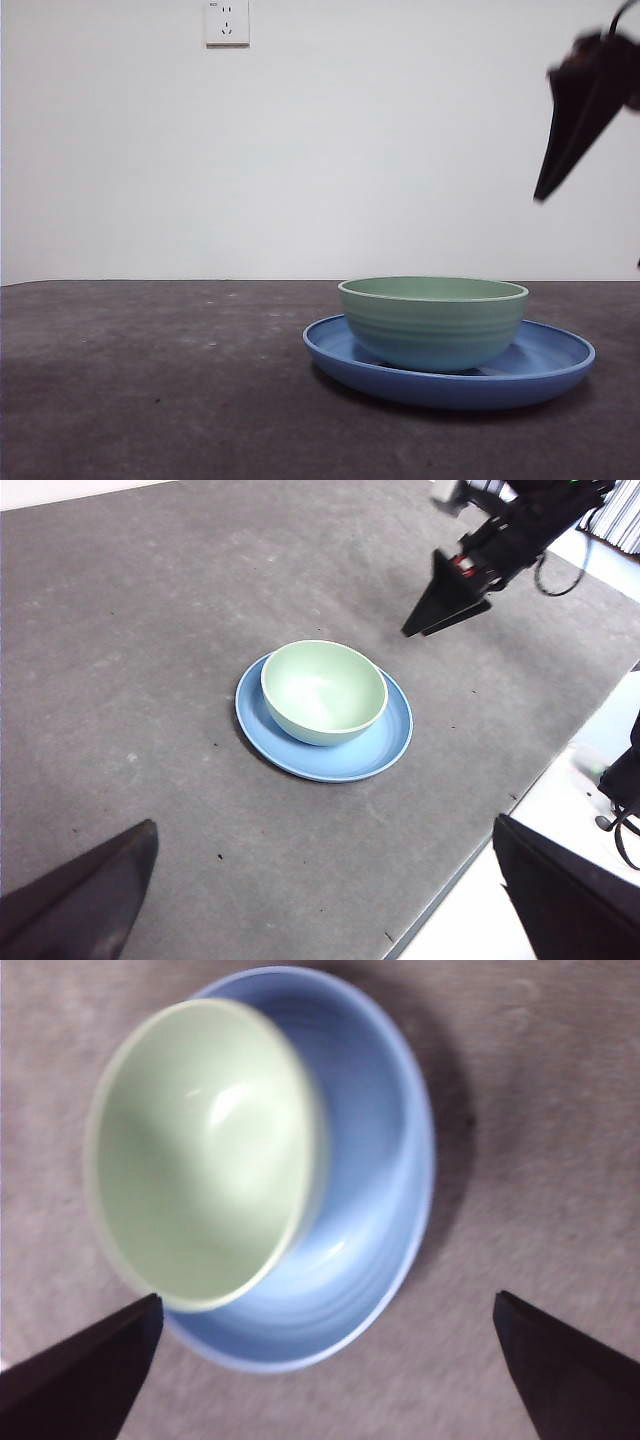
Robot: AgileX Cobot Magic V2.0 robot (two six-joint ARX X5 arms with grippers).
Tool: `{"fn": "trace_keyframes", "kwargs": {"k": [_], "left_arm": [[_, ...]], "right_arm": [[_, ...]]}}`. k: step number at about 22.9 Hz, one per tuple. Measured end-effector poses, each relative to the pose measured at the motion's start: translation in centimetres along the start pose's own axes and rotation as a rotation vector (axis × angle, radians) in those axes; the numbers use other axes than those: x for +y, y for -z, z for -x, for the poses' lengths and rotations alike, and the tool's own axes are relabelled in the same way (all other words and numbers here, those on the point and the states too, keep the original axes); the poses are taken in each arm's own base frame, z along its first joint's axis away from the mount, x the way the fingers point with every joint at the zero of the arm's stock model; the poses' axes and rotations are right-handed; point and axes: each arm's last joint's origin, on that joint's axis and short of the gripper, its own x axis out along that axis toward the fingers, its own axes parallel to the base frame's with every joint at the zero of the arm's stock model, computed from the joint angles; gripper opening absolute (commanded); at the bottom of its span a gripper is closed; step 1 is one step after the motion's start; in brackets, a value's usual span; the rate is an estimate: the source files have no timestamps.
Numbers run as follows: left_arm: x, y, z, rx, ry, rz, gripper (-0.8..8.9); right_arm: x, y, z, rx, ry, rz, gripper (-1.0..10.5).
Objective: Place the green bowl on the blue plate
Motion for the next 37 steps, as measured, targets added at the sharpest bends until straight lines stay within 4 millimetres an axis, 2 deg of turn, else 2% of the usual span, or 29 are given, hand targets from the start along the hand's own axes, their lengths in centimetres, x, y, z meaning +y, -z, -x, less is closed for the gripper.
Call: {"fn": "trace_keyframes", "kwargs": {"k": [3, 11, 15, 17, 19, 25, 29, 32, 37], "left_arm": [[0.0, 0.0, 0.0, 0.000, 0.000, 0.003, 5.31], [0.0, 0.0, 0.0, 0.000, 0.000, 0.003, 5.31], [0.0, 0.0, 0.0, 0.000, 0.000, 0.003, 5.31], [0.0, 0.0, 0.0, 0.000, 0.000, 0.003, 5.31], [0.0, 0.0, 0.0, 0.000, 0.000, 0.004, 5.31], [0.0, 0.0, 0.0, 0.000, 0.000, 0.011, 5.31], [0.0, 0.0, 0.0, 0.000, 0.000, 0.012, 5.31], [0.0, 0.0, 0.0, 0.000, 0.000, 0.014, 5.31], [0.0, 0.0, 0.0, 0.000, 0.000, 0.014, 5.31]], "right_arm": [[-1.3, -0.8, -1.5, 0.017, 0.009, -0.029, 5.5], [-3.9, -2.2, -5.1, 0.056, 0.017, -0.068, 3.3], [-4.7, -2.3, -6.6, 0.084, -0.015, -0.078, 3.1], [-4.8, -2.4, -6.9, 0.088, -0.053, -0.070, 2.9], [-4.9, -2.5, -7.1, 0.086, -0.064, -0.068, 2.0], [-5.5, -2.4, -8.2, 0.118, -0.068, -0.082, 1.9], [-5.4, -2.4, -8.6, 0.127, -0.083, -0.078, 0.5], [-5.3, -2.4, -8.7, 0.130, -0.085, -0.073, 0.1], [-5.1, -2.4, -8.7, 0.133, -0.080, -0.068, 0.1]]}}
